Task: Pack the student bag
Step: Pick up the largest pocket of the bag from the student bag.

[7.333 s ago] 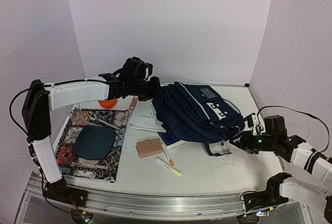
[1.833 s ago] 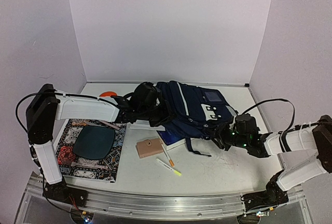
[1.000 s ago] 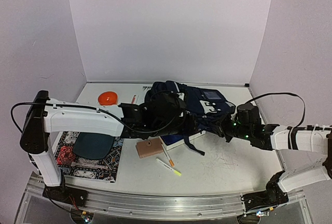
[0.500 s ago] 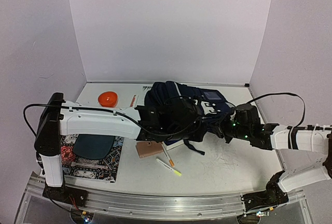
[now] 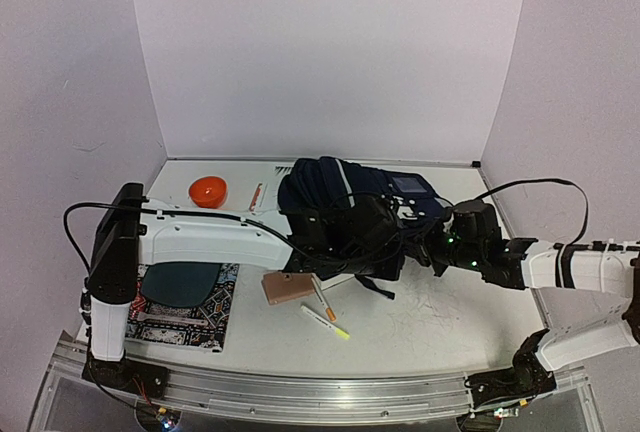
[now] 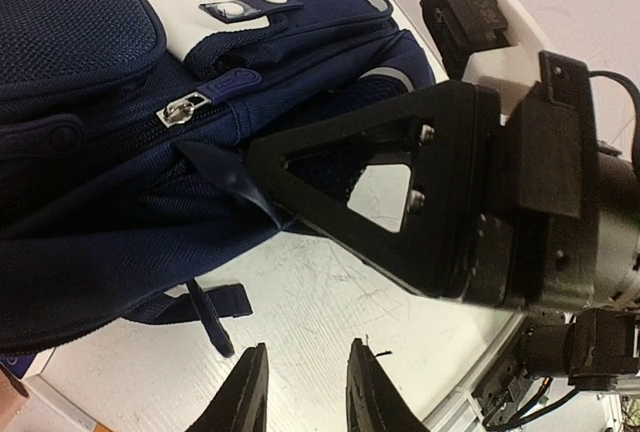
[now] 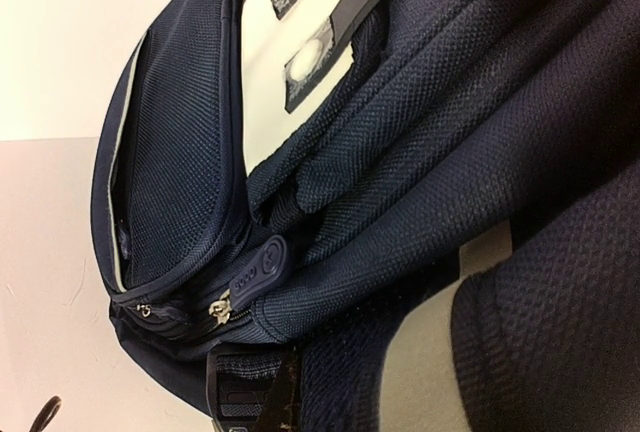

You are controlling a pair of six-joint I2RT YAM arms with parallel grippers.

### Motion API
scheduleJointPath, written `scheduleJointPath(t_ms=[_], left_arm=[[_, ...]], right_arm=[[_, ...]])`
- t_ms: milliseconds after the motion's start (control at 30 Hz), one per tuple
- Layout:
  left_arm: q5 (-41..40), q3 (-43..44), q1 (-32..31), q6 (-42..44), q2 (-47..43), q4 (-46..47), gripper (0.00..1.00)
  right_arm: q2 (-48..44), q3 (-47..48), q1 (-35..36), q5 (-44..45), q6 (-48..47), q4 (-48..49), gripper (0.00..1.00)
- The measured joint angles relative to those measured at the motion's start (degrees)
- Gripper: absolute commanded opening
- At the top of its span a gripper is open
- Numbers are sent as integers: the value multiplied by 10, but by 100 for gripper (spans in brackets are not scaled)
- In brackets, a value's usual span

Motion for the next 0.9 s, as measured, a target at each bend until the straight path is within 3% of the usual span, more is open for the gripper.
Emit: scheduleJointPath(t_ms=[233,900], left_arm=[[-8,24,15,-1,21,-21,27],[-36,-15,20,-3,16,-33,45]], right_arm=[[-1,0,4,2,2,-1,0],[-4,1,6,3,8,-2,0]])
